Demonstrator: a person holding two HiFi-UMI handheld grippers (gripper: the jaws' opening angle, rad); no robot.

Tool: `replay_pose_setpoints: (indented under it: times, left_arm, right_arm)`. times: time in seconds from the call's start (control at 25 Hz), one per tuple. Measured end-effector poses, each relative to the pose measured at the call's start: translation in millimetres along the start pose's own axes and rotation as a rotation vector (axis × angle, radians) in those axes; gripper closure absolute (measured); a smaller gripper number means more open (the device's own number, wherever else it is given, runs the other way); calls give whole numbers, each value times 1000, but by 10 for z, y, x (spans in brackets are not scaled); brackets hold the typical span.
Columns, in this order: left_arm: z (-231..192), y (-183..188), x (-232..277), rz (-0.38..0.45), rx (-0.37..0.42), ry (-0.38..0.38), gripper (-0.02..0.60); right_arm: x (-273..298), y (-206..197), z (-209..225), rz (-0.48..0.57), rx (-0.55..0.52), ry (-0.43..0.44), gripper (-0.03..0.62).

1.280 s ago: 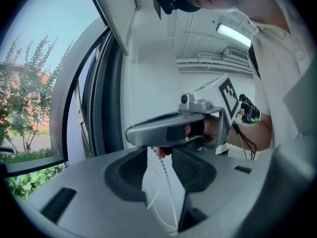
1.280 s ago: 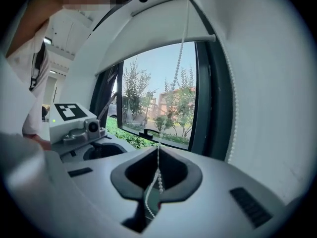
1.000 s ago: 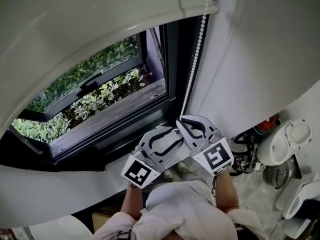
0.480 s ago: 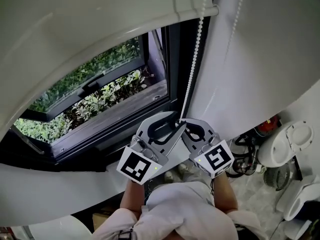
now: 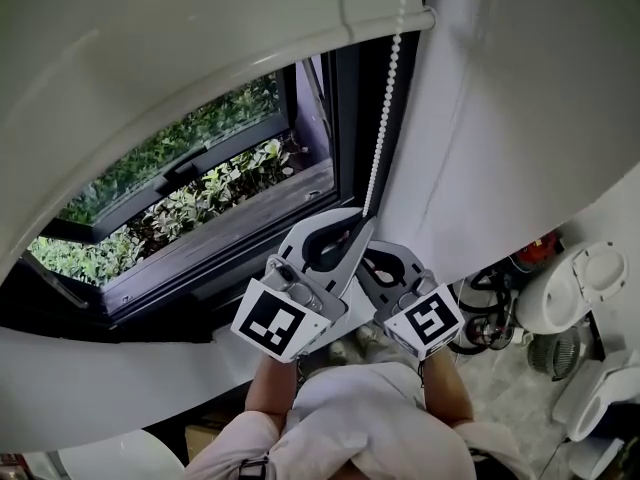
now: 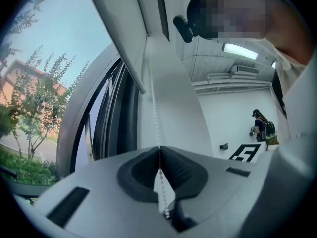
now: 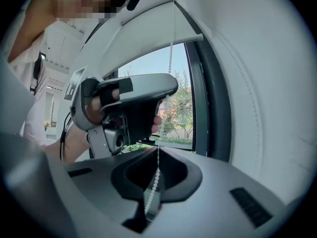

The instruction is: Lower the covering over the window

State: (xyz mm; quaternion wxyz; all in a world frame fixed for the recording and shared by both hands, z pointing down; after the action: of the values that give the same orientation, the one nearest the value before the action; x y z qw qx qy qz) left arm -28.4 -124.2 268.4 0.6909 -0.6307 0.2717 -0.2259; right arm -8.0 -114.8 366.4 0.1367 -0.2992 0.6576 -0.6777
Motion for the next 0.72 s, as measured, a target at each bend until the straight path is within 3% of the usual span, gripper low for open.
replay_pose_setpoints:
  times: [0.72]
  left_arm:
    - [79, -801, -30, -110, -63, -3, 568]
  right_arm:
    - [99, -811, -32, -116, 176, -2, 594]
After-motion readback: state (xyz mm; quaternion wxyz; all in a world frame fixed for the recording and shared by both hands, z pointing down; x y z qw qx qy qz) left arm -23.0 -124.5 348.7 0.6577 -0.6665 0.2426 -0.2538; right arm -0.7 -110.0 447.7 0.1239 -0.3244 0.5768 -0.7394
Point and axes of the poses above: the fingertips, and each gripper's own axes: x forward along the fingers, z to its right, y out of its top, the point moved 3 cm from there along -x, backward along the fingers, and after that the axes turned 7 degrees about -z, right-handed, at the moved point
